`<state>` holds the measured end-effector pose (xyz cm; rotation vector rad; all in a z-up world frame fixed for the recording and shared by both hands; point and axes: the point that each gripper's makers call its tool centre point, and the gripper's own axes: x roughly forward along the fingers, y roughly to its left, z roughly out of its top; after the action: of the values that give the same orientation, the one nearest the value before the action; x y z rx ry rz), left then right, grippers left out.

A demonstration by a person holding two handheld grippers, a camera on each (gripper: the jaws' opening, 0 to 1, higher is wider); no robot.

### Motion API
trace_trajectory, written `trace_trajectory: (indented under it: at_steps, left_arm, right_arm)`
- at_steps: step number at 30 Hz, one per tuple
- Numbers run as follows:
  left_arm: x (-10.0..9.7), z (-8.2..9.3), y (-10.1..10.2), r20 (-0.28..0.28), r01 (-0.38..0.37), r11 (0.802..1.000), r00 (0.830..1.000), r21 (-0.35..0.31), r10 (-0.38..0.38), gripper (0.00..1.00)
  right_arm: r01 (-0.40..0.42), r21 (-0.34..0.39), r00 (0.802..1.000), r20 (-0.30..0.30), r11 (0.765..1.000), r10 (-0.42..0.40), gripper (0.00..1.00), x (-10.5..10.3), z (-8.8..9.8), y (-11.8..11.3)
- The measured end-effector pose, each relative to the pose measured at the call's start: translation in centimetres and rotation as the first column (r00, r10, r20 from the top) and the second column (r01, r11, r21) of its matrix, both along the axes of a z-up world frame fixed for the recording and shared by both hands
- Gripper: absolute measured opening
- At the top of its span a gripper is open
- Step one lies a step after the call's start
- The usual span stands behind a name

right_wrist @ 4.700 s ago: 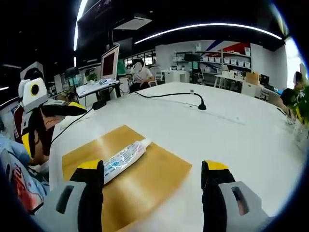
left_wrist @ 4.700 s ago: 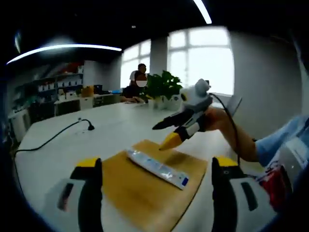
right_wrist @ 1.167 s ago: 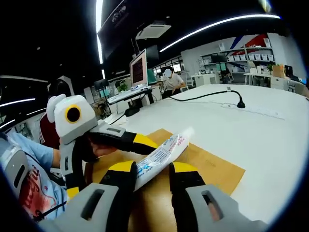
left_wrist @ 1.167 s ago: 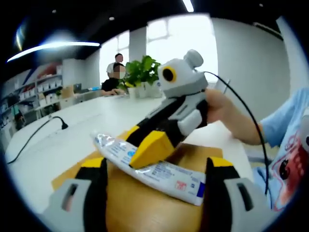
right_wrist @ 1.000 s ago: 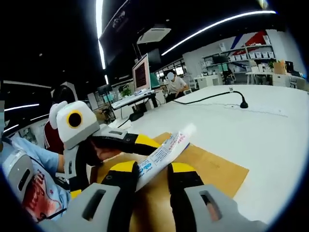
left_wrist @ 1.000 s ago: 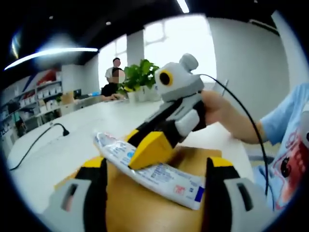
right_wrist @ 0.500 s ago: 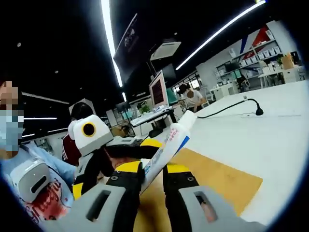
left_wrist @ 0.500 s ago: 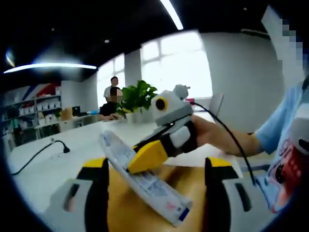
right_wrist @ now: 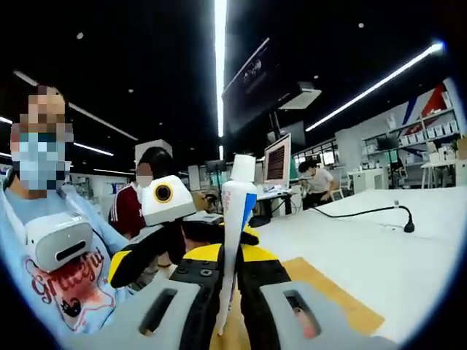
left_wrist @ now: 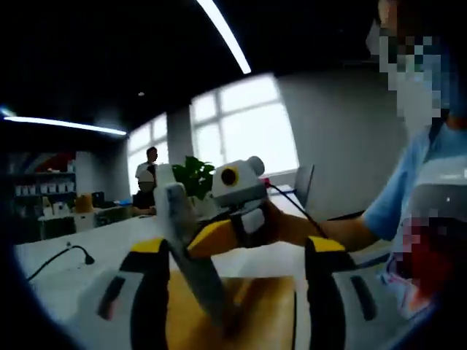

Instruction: Pick up the toothpaste unscrew the cap squeeze it onto the small board screw the cap back on and return it to the table

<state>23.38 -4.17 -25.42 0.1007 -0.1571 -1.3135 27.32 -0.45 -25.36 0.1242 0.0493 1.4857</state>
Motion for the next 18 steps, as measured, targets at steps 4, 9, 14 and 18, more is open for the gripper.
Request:
trace_trajectory:
  at_steps: [4, 9, 14, 18]
  left_arm:
    - [0.0, -0.1, 0.0, -0.037, 0.024, 1.000, 0.999, -0.013, -0.025, 0.79]
    - [0.4, 0.5, 0.5, -0.101, 0.038, 0.997, 0.994, -0.067, -0.045, 0.77]
    - [0.6, 0.3, 0.7, -0.142, 0.047, 0.996, 0.988, -0.081, -0.058, 0.64]
    - [-0.1, 0.3, 0.4, -0.206, 0.111, 0.986, 0.969, -0.122, -0.135, 0.52]
  right_arm:
    - [-0.007, 0.004, 1.000, 0.002, 1.000, 0.007, 0.05, -0.1, 0.0, -0.1]
    - [-0.020, 0.000, 0.999, 0.026, 1.000, 0.020, 0.05, -0.6, 0.1, 0.1]
    - [-0.043, 0.023, 0.998, 0.038, 0.999, 0.043, 0.05, -1.2, 0.9, -0.1]
    - [-0.070, 0.028, 0.995, 0.072, 0.997, 0.068, 0.05, -2.1, 1.5, -0.1]
